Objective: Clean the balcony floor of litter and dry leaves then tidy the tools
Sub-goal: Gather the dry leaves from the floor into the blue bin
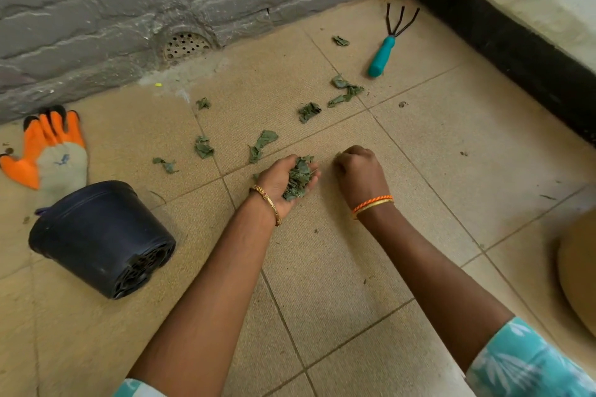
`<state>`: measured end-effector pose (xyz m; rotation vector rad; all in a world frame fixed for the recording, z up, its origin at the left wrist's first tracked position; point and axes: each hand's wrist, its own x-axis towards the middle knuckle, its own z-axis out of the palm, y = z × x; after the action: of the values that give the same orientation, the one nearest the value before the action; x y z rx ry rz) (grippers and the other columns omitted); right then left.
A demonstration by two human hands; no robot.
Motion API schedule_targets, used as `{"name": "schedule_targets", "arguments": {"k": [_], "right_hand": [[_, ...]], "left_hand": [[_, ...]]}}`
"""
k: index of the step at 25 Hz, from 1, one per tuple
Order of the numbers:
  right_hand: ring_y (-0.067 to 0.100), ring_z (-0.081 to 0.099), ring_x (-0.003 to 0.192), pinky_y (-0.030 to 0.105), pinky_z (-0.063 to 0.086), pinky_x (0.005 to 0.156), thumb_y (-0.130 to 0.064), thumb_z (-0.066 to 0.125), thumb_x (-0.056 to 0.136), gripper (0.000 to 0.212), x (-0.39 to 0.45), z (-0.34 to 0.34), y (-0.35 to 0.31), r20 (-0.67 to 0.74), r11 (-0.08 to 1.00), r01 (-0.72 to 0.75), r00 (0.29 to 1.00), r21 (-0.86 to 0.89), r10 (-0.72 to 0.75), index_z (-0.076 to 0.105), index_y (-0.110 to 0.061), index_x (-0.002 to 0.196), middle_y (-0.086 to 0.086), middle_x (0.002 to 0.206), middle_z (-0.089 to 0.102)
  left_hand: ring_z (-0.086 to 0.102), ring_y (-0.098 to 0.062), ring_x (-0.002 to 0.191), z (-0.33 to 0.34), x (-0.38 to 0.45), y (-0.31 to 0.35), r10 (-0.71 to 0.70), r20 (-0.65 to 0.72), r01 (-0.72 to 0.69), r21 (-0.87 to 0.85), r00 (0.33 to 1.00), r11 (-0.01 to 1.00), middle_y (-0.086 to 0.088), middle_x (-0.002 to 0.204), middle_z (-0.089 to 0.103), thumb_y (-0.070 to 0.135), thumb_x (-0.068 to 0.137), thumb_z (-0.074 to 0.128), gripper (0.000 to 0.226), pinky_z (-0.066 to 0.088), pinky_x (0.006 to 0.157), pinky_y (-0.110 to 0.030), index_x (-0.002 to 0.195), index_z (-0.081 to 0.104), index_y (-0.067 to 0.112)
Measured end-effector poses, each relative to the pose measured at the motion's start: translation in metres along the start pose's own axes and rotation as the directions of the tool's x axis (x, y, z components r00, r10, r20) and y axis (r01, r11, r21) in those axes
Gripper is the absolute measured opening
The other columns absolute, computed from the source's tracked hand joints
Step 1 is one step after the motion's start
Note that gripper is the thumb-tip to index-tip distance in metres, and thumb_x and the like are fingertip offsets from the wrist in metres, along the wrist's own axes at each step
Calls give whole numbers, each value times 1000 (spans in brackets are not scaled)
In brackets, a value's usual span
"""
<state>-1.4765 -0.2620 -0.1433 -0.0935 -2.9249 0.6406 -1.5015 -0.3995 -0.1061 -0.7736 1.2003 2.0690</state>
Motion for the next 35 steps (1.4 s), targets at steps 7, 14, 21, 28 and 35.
{"name": "schedule_targets", "arguments": {"k": [7,14,21,28,35], "right_hand": [[8,64,66,16,52,60,-3,68,78,27,14,-25,-32,22,736,-240,956,633,292,56,-11,101,-2,74,65],[21,49,116,38,43,100,-10,57,85,26,88,-30,0,29,943,-177,984,281,176,63,-18,109,7,124,57],[34,23,139,47,27,111,-11,51,89,56,171,1,24,388,986,-41,916,-162,102,36,-16,142,14,152,22],[28,58,111,37,45,99,0,43,93,29,126,17,42,-105,1000,-31,994,5,31,64,-3,114,15,118,62],[10,66,74,26,57,69,5,62,82,25,82,-14,-6,-19,547,-243,904,801,428,65,-9,103,2,86,70]], "left_hand": [[61,-16,72,13,2,12,2,54,-5,57,999,998,-9,82,62,20,101,39,29,55,57,-22,84,58,5],[55,-15,61,18,31,38,25,-27,-22,100,999,995,-8,74,56,19,97,51,21,49,43,-18,80,53,7],[47,-12,61,31,47,49,18,5,-18,155,1000,988,-4,73,48,16,93,57,16,47,44,-16,79,52,9],[48,-12,63,33,54,43,8,28,-12,138,1000,990,-4,75,48,16,92,58,18,47,46,-16,77,51,10],[59,-15,73,37,50,26,-4,116,-17,177,993,984,-4,82,62,31,90,62,18,53,56,-22,89,62,14]]}}
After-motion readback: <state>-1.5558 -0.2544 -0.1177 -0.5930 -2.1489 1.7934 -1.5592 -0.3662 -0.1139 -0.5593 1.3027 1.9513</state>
